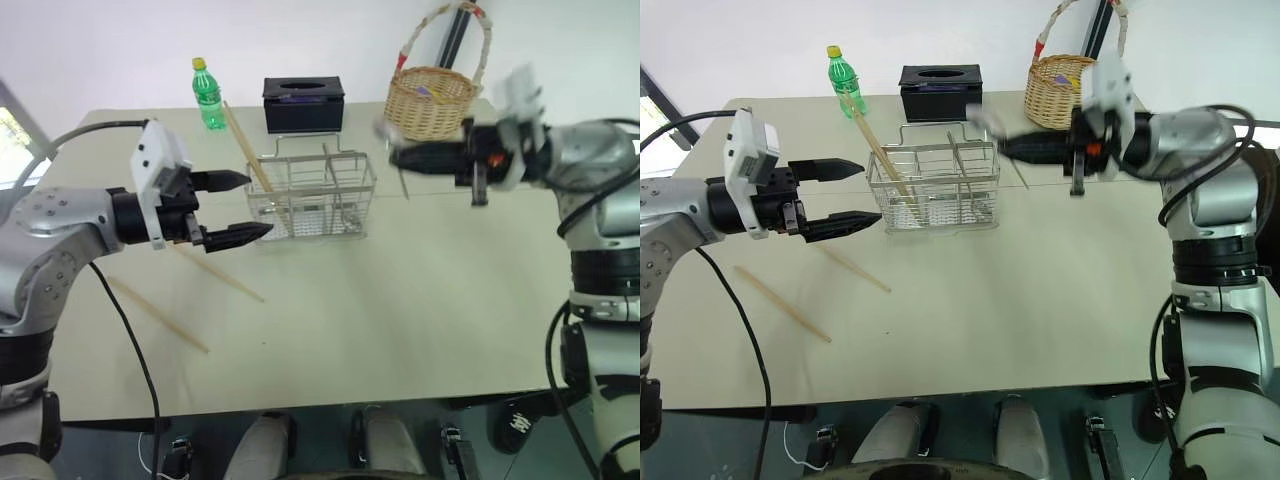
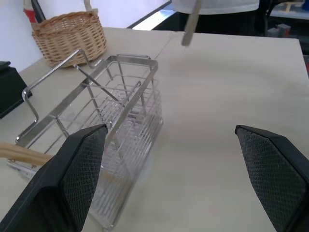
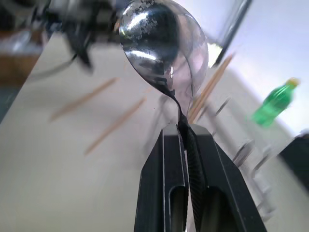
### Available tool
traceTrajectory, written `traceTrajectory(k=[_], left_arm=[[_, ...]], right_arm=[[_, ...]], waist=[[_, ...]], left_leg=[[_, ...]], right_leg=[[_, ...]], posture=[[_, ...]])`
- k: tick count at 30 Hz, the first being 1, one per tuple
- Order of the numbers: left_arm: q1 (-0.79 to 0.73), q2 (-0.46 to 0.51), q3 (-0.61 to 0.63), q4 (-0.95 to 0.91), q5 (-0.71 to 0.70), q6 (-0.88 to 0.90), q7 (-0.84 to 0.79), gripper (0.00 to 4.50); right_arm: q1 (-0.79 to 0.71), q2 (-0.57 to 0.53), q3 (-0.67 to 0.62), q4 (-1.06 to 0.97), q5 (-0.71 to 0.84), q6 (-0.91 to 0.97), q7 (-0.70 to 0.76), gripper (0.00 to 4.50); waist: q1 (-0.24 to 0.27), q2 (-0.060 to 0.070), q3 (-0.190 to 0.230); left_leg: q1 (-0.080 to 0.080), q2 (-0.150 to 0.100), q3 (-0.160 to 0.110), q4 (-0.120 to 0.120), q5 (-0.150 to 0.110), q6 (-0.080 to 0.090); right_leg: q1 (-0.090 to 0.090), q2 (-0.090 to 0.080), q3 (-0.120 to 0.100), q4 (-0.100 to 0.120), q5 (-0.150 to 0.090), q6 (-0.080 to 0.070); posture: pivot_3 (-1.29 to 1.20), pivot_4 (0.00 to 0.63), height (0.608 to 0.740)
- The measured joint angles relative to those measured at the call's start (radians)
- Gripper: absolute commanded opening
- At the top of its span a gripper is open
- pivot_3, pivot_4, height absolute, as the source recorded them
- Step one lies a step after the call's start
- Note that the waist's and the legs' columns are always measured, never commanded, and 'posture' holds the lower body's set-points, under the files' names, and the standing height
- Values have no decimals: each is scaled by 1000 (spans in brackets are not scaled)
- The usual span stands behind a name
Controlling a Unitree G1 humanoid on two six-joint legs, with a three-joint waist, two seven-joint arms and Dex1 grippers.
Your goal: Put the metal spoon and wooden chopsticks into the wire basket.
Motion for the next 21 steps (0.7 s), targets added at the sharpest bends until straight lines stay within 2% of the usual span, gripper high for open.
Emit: traceTrajectory(k=[3,7,14,15,16,17,19,20,21], left_arm=[[-11,-7,-1,7,11,-3,-2,4500],[-17,-22,-1,9,20,-6,3,4500],[-12,-22,16,4,25,2,27,4500],[-10,-22,23,2,23,4,31,4500],[-6,-21,35,-2,21,5,36,4500],[-3,-21,44,-4,18,6,41,4500],[4,-21,53,-10,15,9,52,4500],[9,-21,55,-11,15,10,55,4500],[13,-21,56,-12,14,11,62,4500]], right_arm=[[-68,100,-21,16,-3,52,-190,22],[-78,225,7,79,-77,43,-378,22],[-11,278,40,97,-123,40,-470,22],[-3,279,40,93,-123,47,-478,677],[12,286,39,89,-121,61,-490,944],[25,291,38,86,-120,72,-496,1399],[65,300,39,83,-117,102,-510,2385],[77,302,39,81,-118,109,-514,3020],[91,304,39,67,-119,112,-523,3407]], waist=[[1,0,0],[3,-2,-1],[2,-2,-1],[1,-2,-1],[0,-2,-1],[0,-2,-1],[-1,-2,-1],[-1,-1,-1],[-1,-1,-1]], left_leg=[[-1,0,0,0,0,0],[-5,-1,0,1,0,0],[-9,-3,-1,2,1,0],[-9,-3,-1,2,1,0],[-9,-2,-2,2,1,0],[-9,-2,-2,2,1,0],[-9,-1,-2,2,1,-1],[-9,-1,-2,2,1,-1],[-9,-1,-2,2,1,-1]], right_leg=[[-2,1,0,0,2,2],[-4,1,-1,0,2,2],[-7,1,-2,2,2,3],[-6,1,-2,2,2,3],[-7,2,-2,2,2,3],[-7,2,-2,1,2,2],[-7,3,-2,2,2,2],[-7,3,-2,2,2,2],[-7,3,-2,2,2,2]], posture=[[0,150,661],[0,150,661],[0,150,661],[0,150,661],[0,150,661],[0,150,661],[0,150,661],[0,150,661],[0,150,661]])
